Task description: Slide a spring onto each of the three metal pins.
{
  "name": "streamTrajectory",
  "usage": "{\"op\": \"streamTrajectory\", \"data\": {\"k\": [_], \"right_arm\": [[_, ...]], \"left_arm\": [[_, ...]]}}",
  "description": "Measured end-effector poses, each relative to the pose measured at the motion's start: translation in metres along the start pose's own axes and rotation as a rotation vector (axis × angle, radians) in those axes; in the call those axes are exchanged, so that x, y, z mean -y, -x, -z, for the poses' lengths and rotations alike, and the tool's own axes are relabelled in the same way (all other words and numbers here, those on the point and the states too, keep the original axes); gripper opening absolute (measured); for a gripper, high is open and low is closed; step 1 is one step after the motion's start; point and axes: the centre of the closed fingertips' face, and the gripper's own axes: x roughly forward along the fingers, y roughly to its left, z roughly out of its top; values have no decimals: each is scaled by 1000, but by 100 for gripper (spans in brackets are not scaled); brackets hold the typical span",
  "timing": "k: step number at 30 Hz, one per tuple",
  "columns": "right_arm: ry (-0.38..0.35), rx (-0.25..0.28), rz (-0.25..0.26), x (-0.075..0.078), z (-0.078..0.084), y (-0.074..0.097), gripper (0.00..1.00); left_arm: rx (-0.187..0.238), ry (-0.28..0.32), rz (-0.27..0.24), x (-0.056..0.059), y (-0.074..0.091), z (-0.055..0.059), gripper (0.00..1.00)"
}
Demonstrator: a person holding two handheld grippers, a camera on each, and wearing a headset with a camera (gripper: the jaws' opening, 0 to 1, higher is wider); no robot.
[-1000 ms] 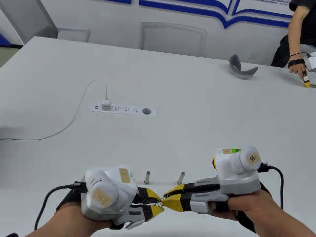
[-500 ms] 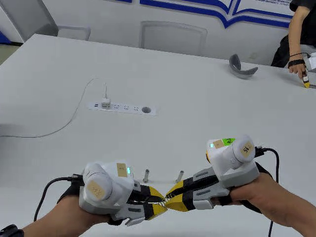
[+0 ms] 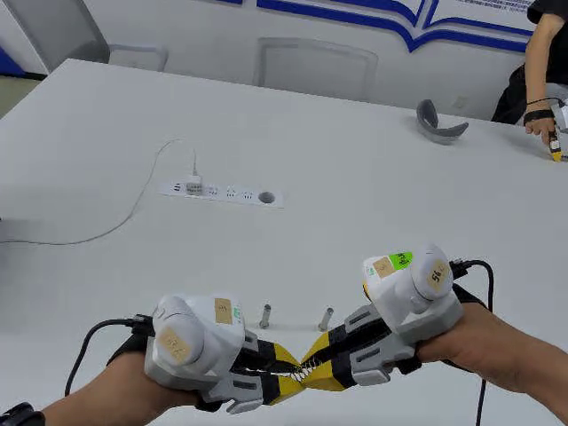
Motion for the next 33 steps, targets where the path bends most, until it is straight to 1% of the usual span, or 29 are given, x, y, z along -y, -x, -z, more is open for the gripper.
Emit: {"op": "streamTrajectory", "data": {"k": [2, 6, 9, 11, 14, 17, 18, 21, 24, 30, 33], "right_arm": [[-3, -6, 2, 1, 1, -3, 12], [-3, -18, 6, 2, 3, -10, 12], [-2, -28, 3, 2, 3, -14, 12], [4, -30, 3, 1, 3, -15, 12], [4, -26, 7, 3, 3, -16, 12], [-6, -22, 16, 7, 3, -16, 12], [-11, -22, 18, 8, 4, -16, 12], [-19, -18, 33, 11, 6, -14, 12], [-47, -9, 45, 16, 10, -13, 12], [-75, -28, 77, 23, 20, -15, 12], [-100, -37, 73, 24, 25, -18, 12]], "left_arm": [[0, 2, -6, 0, 0, 4, 10], [1, 28, -23, -1, 2, 12, 11], [-14, 42, -37, -1, 3, 19, 12], [-20, 47, -43, -2, 7, 23, 13], [-21, 61, -59, -4, 13, 28, 13], [-30, 94, -80, -9, 19, 36, 14], [-31, 102, -96, -12, 21, 41, 14], [-27, 134, -123, -18, 29, 48, 15], [-24, 154, -145, -22, 35, 52, 16], [-26, 180, -194, -32, 45, 61, 17], [-28, 189, -207, -34, 49, 65, 18]]}}
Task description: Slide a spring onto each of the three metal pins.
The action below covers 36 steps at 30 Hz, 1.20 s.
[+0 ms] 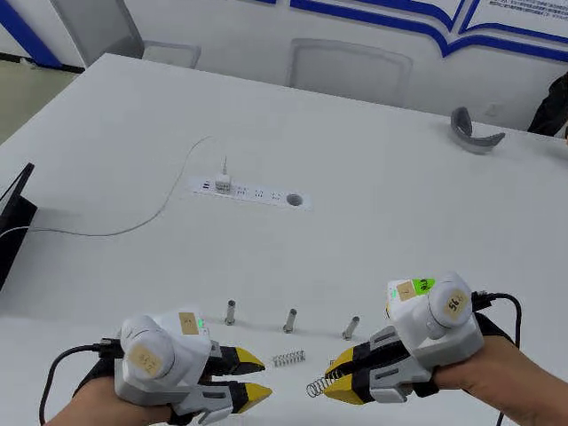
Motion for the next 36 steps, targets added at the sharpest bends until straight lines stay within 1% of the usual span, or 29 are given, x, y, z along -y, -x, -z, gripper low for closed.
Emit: {"op": "streamTrajectory", "data": {"k": [3, 5, 9, 12, 15, 19, 22, 28, 32, 36], "right_arm": [[-10, -2, 3, 3, 2, -3, 12], [-13, -11, 19, 7, 3, -5, 12], [-32, -23, 45, 17, 6, -7, 12], [-31, -40, 57, 24, 8, -8, 12], [-39, -42, 62, 30, 8, -9, 12], [-47, -51, 66, 37, 8, -13, 12], [-48, -60, 66, 42, 7, -16, 12], [-48, -75, 68, 53, 1, -23, 12], [-50, -90, 70, 59, -4, -28, 12], [-47, -93, 65, 62, -10, -32, 12]], "left_arm": [[-4, 7, -26, -6, 3, 4, 20], [4, 23, -51, -12, 5, 5, 20], [3, 40, -90, -22, 11, 9, 23], [-5, 59, -117, -30, 15, 17, 25], [1, 87, -147, -37, 20, 21, 25], [2, 118, -190, -47, 25, 29, 29], [-1, 141, -222, -54, 30, 36, 32], [-2, 176, -268, -67, 40, 45, 37], [10, 204, -295, -75, 47, 48, 38], [13, 226, -321, -82, 52, 52, 41]]}}
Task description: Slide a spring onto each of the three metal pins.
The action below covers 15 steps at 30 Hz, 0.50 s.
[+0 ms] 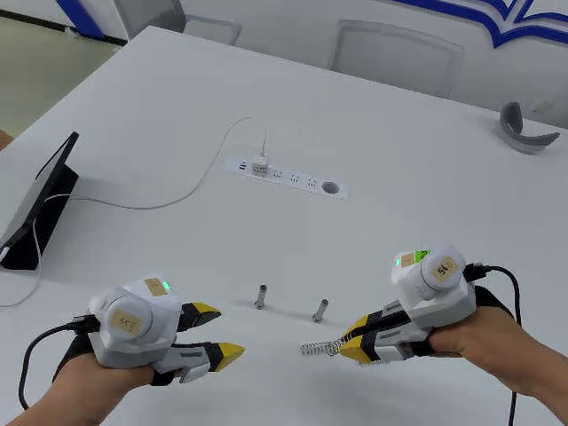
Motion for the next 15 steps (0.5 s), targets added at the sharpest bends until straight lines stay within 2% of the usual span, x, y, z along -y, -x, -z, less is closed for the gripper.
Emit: {"op": "streamTrajectory", "data": {"k": [7, 15], "right_arm": [[23, -18, 2, 12, -13, -10, 12], [44, -42, 9, 25, -24, -25, 12]], "left_arm": [[1, 26, -30, -10, 5, 4, 44], [-10, 49, -47, -13, 10, 11, 50]]}}
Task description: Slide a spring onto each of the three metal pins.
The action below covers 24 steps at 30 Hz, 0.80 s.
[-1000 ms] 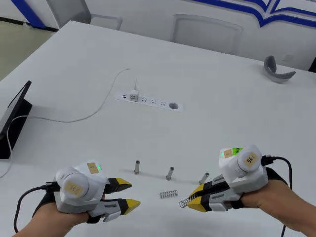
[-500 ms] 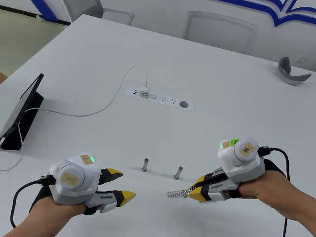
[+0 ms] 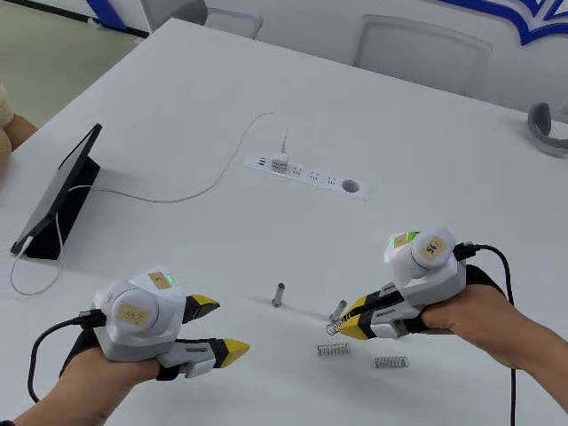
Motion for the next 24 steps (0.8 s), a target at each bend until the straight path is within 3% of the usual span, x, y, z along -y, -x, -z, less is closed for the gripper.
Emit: {"op": "streamTrajectory", "data": {"k": [15, 24], "right_arm": [[39, -31, 20, 20, -13, -18, 12], [55, -42, 27, 29, -25, -27, 12]], "left_arm": [[8, 48, -58, -22, 10, 2, 58], [-3, 60, -64, -24, 12, 7, 60]]}}
